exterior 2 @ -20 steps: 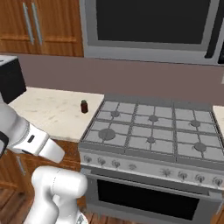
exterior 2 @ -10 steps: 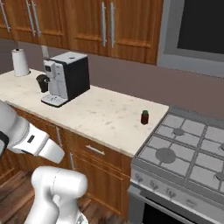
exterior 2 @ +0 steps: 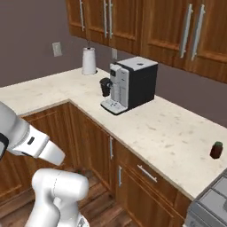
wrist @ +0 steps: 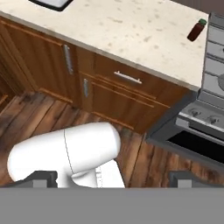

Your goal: Collect the paprika, ketchup, and shaker from the cabinet and place them next to the stove.

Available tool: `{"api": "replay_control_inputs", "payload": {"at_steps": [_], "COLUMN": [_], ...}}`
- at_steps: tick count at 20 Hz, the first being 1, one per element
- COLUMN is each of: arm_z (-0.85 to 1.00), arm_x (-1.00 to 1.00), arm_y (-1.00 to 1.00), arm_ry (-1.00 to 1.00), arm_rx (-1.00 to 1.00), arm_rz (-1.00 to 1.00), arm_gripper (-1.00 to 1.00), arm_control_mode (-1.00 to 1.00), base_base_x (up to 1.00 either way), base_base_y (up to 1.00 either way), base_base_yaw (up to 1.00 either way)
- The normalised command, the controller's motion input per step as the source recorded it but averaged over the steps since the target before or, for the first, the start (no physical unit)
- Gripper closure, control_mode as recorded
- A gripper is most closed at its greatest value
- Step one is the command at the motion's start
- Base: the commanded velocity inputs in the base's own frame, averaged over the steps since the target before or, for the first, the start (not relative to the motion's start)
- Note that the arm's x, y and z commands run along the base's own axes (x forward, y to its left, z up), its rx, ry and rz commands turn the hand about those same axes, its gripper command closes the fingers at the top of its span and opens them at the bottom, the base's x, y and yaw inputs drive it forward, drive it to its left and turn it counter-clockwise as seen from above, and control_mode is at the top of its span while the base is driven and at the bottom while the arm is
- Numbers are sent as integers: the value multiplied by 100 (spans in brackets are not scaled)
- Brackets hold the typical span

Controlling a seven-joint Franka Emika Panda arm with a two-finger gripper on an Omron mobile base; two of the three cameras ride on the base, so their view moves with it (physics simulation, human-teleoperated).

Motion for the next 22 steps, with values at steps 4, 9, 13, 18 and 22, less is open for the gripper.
{"api": "replay_control_inputs", "payload": {"at_steps": [4, 9, 13, 18, 22], "arm_z": [0, 0, 0, 0, 0], "arm_x": [0, 0, 0, 0, 0], "arm_y": [0, 0, 0, 0, 0], "arm_ry": [0, 0, 0, 0, 0], "arm_rx": [0, 0, 0, 0, 0], "arm_rz": [0, 0, 0, 0, 0], "arm_gripper": [-100, -100, -100, -100, -100], "arm_control_mode": [100, 100, 100, 100, 100], "base_base_x": [0, 0, -2, 0, 0], "base_base_y": [61, 62, 62, 60, 58], "base_base_yaw": [58, 58, 58, 58, 59]}}
